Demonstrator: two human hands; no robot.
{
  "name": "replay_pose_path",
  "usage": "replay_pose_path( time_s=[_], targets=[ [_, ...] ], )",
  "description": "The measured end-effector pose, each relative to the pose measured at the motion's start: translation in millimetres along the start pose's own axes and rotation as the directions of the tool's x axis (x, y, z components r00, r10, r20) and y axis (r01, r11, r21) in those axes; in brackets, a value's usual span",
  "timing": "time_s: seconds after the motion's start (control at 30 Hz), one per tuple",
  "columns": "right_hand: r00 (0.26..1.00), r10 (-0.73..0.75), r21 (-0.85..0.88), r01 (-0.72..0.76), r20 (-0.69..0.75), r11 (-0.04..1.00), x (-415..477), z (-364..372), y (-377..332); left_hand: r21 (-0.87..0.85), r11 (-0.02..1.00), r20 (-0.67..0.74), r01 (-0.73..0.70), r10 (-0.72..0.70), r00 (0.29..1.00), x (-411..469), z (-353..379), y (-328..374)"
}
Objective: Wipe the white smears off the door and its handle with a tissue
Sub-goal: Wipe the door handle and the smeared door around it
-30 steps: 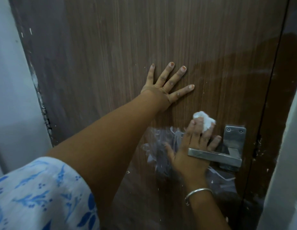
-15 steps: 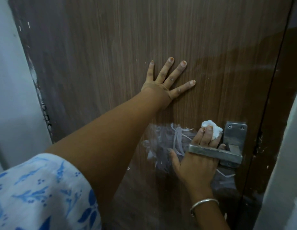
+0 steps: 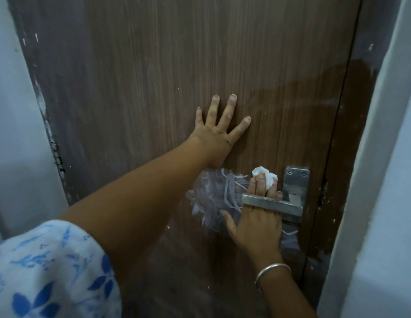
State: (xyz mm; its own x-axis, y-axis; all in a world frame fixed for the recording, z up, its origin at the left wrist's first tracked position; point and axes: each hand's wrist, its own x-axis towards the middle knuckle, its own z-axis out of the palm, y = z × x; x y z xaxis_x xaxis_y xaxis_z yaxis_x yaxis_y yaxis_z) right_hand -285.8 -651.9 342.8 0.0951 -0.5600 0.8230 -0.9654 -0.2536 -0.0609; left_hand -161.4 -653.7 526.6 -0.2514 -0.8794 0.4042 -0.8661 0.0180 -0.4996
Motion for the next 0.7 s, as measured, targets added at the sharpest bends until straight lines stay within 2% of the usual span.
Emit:
replay_pose_path(
  time_s=[0.07,0.13,0.2,0.3,0.43,0.63,0.7],
  targets=[
    [1.000,-0.021,-0.005,0.021,0.020,1.000,0,-3,3,0.062,0.998,-0.119,-0.032,0.040,0.992,-4,-7,-2],
    [0.999,-0.016,0.002,0.016,0.036,1.000,-3,-4,4,0.156,0.983,-0.281,-0.097,0.138,0.950,-3,-16,-5],
    [0.999,0.030,0.038,-0.032,0.041,0.999,-9,-2,4,0.224,0.961,-0.350,-0.161,0.234,0.907,1,-25,-6],
    [0.991,0.133,0.111,-0.136,0.033,0.984,-14,1,1,0.252,0.948,-0.332,-0.193,0.272,0.903,8,-27,-4],
    [0.982,0.189,0.139,-0.190,0.023,0.972,-6,9,-12,0.243,0.949,-0.330,-0.201,0.276,0.903,12,-21,-8],
    [0.998,0.009,0.153,-0.018,0.057,0.988,1,11,-40,0.286,0.938,-0.249,-0.194,0.268,0.931,19,-17,-12],
    [0.999,0.017,0.115,-0.023,0.047,0.993,-1,11,-35,0.282,0.939,-0.205,-0.195,0.258,0.944,23,-16,-13]
  ],
)
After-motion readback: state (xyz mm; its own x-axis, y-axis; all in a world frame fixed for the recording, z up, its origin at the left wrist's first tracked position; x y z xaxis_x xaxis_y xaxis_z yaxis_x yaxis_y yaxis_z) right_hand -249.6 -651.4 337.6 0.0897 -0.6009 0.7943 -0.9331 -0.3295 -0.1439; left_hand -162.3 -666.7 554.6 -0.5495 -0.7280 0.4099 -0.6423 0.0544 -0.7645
